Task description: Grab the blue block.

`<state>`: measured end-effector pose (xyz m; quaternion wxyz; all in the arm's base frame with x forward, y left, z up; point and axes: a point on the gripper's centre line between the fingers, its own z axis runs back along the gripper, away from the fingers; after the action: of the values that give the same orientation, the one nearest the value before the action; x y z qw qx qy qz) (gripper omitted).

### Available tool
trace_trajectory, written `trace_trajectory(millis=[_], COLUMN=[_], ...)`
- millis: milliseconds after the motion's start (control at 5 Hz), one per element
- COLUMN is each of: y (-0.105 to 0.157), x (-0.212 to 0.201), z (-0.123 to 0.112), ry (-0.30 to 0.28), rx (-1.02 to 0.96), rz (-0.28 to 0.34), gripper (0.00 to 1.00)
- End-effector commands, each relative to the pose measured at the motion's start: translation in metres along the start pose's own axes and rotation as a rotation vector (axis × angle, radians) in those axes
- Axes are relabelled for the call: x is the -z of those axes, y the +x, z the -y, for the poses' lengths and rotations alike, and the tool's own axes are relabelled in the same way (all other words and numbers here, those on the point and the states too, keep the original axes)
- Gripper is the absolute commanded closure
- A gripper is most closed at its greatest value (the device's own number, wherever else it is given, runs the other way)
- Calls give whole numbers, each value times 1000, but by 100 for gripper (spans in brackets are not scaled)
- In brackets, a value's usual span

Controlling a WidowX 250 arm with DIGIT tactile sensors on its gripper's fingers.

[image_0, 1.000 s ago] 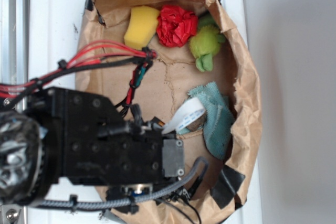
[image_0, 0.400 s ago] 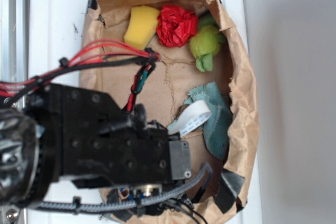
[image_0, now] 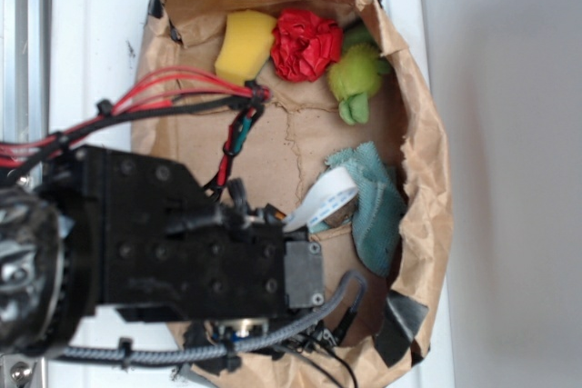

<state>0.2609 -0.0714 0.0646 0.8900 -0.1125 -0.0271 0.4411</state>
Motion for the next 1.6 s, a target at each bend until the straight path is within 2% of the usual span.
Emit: trace_trajectory(millis=[0, 600, 1200, 1400], y=[2, -1, -1, 18], x=[-12, -9, -9, 11], z=[5, 7, 7, 6], ry=[-35, -26, -26, 34], rx=[-4, -10, -10, -33], rz=[44, 83, 83, 144], gripper=[0, 0, 0, 0])
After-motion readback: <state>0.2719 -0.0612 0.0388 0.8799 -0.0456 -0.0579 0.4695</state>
